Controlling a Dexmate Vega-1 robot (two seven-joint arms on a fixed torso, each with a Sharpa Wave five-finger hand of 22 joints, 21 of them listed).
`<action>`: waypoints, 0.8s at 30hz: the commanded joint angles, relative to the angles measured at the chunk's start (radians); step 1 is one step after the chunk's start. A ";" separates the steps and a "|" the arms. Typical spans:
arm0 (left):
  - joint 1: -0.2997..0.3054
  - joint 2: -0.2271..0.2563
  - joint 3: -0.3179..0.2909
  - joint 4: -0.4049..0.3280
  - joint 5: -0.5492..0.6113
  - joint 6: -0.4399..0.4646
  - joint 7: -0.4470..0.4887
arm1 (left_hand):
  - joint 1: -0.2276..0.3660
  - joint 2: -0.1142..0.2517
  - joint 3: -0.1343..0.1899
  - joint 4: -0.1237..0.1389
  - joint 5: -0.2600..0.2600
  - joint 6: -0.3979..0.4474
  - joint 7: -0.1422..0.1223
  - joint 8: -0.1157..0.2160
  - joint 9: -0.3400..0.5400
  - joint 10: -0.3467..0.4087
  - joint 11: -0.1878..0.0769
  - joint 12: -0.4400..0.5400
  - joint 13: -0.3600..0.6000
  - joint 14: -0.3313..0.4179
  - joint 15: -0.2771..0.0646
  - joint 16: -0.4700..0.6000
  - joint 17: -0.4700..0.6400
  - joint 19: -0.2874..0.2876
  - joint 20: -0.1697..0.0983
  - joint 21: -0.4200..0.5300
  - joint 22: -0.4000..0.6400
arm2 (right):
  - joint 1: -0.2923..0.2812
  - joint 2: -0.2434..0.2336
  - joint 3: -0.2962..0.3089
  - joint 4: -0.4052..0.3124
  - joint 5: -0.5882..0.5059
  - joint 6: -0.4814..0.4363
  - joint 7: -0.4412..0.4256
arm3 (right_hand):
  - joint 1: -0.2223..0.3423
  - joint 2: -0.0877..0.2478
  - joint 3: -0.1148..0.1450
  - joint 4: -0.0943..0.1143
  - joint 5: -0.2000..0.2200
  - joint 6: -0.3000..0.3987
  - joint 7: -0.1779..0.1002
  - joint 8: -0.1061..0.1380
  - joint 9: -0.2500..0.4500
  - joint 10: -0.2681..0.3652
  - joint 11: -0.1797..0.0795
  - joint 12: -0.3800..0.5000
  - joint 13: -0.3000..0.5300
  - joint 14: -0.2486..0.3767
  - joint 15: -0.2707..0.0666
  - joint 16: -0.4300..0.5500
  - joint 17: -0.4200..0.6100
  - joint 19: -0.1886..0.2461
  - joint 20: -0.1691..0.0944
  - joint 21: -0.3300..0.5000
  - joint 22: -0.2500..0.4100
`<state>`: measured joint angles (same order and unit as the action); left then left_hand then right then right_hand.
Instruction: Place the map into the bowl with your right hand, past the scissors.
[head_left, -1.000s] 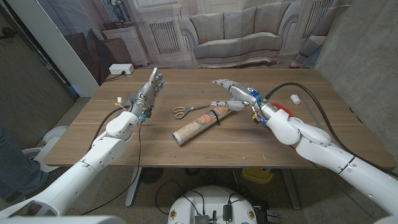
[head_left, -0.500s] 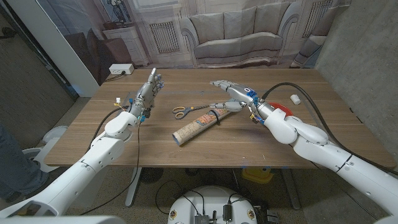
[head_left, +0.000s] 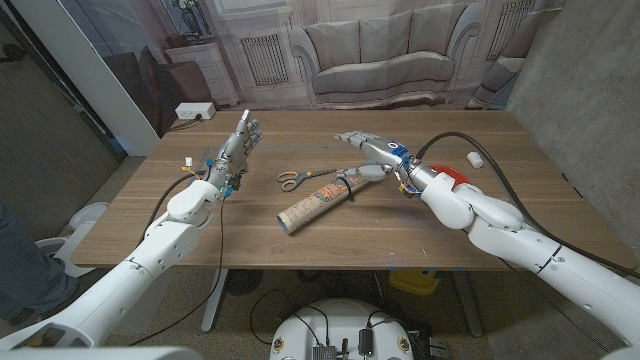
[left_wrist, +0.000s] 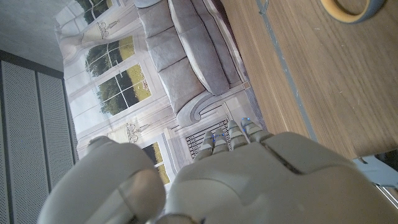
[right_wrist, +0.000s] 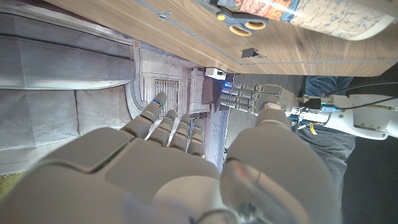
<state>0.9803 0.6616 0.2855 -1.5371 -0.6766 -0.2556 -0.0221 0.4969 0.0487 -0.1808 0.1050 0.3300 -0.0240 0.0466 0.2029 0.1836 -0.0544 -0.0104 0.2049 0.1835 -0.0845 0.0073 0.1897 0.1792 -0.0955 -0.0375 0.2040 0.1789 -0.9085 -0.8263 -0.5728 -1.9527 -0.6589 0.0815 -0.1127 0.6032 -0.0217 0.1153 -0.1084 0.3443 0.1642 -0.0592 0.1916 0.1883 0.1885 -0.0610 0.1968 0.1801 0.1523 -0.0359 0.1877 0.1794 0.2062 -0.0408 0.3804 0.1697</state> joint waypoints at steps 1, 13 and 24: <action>-0.001 0.001 -0.002 0.000 0.000 0.003 0.003 | 0.004 0.006 -0.008 0.000 0.002 0.004 0.000 -0.006 0.002 0.001 0.002 -0.003 0.005 -0.005 -0.001 -0.001 0.005 -0.003 -0.028 -0.001 0.003 | 0.017 -0.009 -0.021 -0.006 -0.043 -0.038 0.031 | 0.019 0.001 0.004 -0.010 0.008 -0.008 0.000 -0.004 0.003 -0.012 0.000 -0.002 0.005 -0.009 -0.056 -0.006 0.002 0.002 -0.091 -0.006 0.005; -0.013 -0.005 0.008 0.002 0.006 0.012 0.006 | 0.005 0.007 -0.011 0.000 0.002 0.003 -0.001 -0.007 0.002 0.000 0.002 -0.003 0.005 -0.005 0.000 -0.001 0.005 -0.004 -0.027 -0.001 0.003 | 0.021 -0.021 -0.033 -0.016 -0.079 -0.077 0.059 | 0.065 0.008 0.019 -0.030 0.012 -0.046 -0.036 -0.009 0.004 -0.051 -0.012 -0.008 0.005 -0.030 -0.040 -0.009 0.002 -0.007 -0.080 -0.028 0.005; -0.004 -0.001 0.008 -0.012 0.007 0.016 0.012 | 0.005 0.007 -0.013 0.000 0.002 0.004 0.000 -0.007 0.002 0.000 0.002 -0.003 0.005 -0.006 -0.001 -0.001 0.005 -0.004 -0.027 -0.001 0.003 | 0.042 -0.037 -0.049 -0.049 -0.107 -0.106 0.149 | 0.085 0.007 0.024 -0.038 0.012 -0.061 -0.036 -0.009 0.004 -0.062 -0.005 -0.007 0.005 -0.040 -0.039 -0.009 0.002 -0.010 -0.078 -0.037 0.005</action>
<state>0.9712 0.6589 0.2913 -1.5364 -0.6730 -0.2440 -0.0154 0.4969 0.0487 -0.1879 0.1037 0.3300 -0.0240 0.0466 0.2028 0.1836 -0.0544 -0.0104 0.2049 0.1835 -0.0845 0.0073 0.1897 0.1792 -0.0955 -0.0375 0.2040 0.1789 -0.8841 -0.8507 -0.6063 -1.9719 -0.7358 0.0091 -0.0376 0.6799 -0.0157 0.1387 -0.1401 0.3483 0.1034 -0.0949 0.1849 0.1882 0.1260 -0.0662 0.1891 0.1801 0.1166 -0.0395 0.1799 0.1793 0.1984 -0.0408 0.3473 0.1698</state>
